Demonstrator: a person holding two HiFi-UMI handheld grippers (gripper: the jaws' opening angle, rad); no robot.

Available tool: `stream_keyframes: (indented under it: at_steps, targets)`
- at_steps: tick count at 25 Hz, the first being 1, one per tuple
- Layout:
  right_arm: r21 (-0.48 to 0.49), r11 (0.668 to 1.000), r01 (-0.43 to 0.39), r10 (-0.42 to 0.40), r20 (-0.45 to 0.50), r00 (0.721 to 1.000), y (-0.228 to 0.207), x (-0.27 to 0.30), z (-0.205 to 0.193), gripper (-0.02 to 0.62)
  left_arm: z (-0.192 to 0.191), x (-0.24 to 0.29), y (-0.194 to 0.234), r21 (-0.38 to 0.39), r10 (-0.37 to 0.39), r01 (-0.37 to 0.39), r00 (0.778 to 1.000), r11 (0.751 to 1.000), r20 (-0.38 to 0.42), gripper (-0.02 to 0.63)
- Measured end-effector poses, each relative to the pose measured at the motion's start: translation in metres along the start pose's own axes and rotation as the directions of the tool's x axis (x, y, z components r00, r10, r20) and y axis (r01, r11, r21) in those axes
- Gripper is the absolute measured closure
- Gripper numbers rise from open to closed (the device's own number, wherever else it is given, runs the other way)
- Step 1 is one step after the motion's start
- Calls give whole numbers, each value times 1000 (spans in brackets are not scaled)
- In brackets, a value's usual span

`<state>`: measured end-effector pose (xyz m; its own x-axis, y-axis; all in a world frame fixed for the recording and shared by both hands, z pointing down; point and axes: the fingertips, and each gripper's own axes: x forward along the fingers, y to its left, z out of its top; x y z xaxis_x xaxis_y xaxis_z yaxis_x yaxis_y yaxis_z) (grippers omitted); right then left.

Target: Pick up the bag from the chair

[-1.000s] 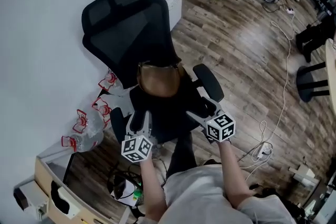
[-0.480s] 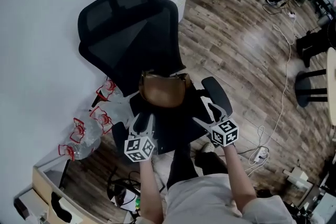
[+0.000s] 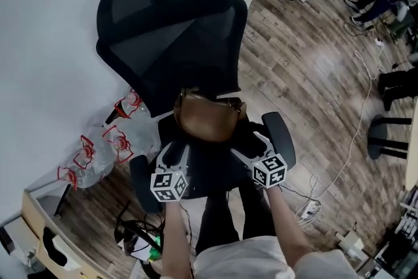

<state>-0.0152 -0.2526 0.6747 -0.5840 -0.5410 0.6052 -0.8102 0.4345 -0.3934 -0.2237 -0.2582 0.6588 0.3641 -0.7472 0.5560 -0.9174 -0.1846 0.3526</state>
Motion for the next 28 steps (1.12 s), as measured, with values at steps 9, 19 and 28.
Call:
stream_keyframes:
  at_steps: [9, 19, 28]
  targets:
    - [-68, 997, 46, -49, -38, 998, -54, 70, -26, 125, -47, 71, 49, 7, 58, -58, 998, 998, -17, 410]
    - [-13, 999, 42, -43, -38, 998, -96, 113, -55, 25, -61, 147, 89, 69, -22, 26, 998, 997, -59, 329]
    - [-5, 1000, 13, -13, 26, 1000, -110, 148, -45, 25, -77, 199, 116, 68, -115, 123, 987, 990, -113, 258]
